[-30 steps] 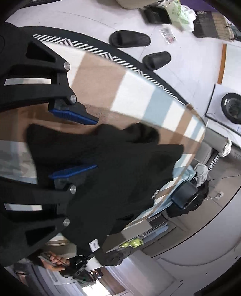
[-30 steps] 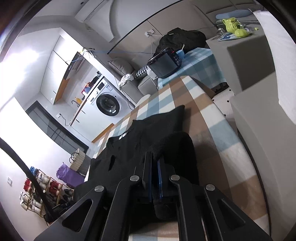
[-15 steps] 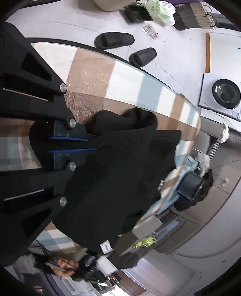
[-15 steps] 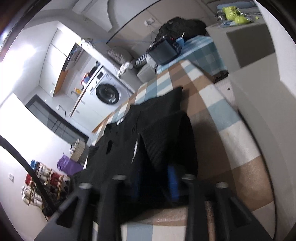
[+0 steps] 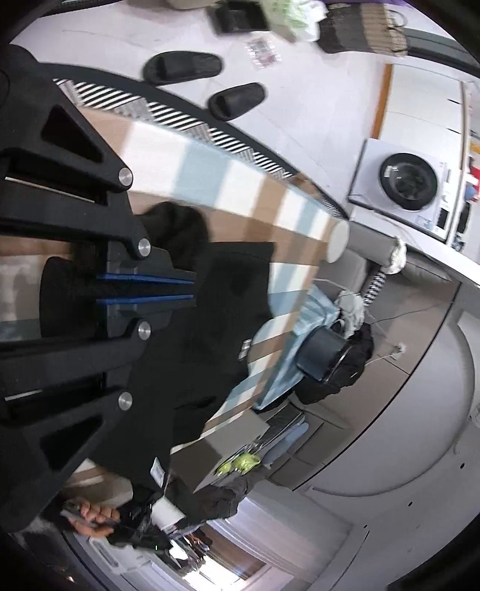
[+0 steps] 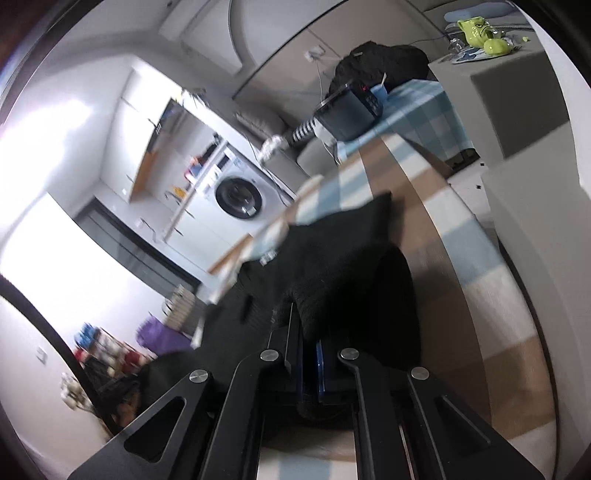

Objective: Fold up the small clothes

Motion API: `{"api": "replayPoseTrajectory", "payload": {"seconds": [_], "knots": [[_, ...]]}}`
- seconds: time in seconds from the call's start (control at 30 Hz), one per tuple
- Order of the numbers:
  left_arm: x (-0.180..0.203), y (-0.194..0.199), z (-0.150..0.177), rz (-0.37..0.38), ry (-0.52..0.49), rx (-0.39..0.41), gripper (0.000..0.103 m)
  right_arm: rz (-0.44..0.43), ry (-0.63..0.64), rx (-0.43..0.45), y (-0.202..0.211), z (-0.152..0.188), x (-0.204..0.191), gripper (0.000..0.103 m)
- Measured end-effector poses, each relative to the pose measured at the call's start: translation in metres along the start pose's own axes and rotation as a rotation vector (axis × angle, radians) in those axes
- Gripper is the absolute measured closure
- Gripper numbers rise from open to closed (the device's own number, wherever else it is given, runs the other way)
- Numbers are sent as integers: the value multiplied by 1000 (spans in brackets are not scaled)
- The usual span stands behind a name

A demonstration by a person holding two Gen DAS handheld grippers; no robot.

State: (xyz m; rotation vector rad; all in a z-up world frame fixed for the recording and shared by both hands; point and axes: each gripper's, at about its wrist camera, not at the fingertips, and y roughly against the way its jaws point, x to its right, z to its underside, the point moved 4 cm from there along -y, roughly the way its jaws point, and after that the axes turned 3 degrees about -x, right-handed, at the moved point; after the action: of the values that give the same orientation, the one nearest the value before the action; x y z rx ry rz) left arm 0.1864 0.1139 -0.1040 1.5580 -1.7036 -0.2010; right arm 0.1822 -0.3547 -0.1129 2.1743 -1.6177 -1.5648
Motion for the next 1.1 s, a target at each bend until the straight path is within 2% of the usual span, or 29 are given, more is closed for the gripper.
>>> {"api": "replayPoseTrajectory", "payload": {"seconds": [0.17, 0.27, 0.43, 0.5, 0.57, 0.63, 0.7, 0.73, 1.03, 1.07, 1.1], "knots": [[-9, -21, -46, -25, 14, 48, 103, 2, -15, 45, -4, -29, -7, 98], [-22, -35, -63, -42, 45, 38, 103, 33, -15, 61, -13, -43, -8, 98], [-31, -43, -52, -43, 67, -14, 103, 139, -10, 5, -27, -38, 3, 98], [-32, -45, -36, -59, 61, -51, 102, 142, -27, -9, -28, -32, 11, 98], [-33, -44, -20, -59, 61, -81, 89, 134, -51, -29, -28, -28, 19, 97], [-31, -39, -1, -50, 67, -108, 62, 130, -59, -38, -26, -23, 22, 97], [-28, -34, 17, -46, 65, -123, 46, 125, -54, -46, -22, -18, 22, 96], [-26, -32, 26, -46, 56, -135, 44, 120, -51, -52, -21, -16, 22, 95], [-13, -38, 91, -19, 60, -310, 45, 93, -30, -91, -19, 1, 20, 89], [-11, -39, 95, -12, 62, -319, 47, 91, -32, -96, -20, 3, 20, 87], [-9, -39, 98, -2, 61, -321, 61, 90, -35, -101, -21, 4, 20, 87]]}}
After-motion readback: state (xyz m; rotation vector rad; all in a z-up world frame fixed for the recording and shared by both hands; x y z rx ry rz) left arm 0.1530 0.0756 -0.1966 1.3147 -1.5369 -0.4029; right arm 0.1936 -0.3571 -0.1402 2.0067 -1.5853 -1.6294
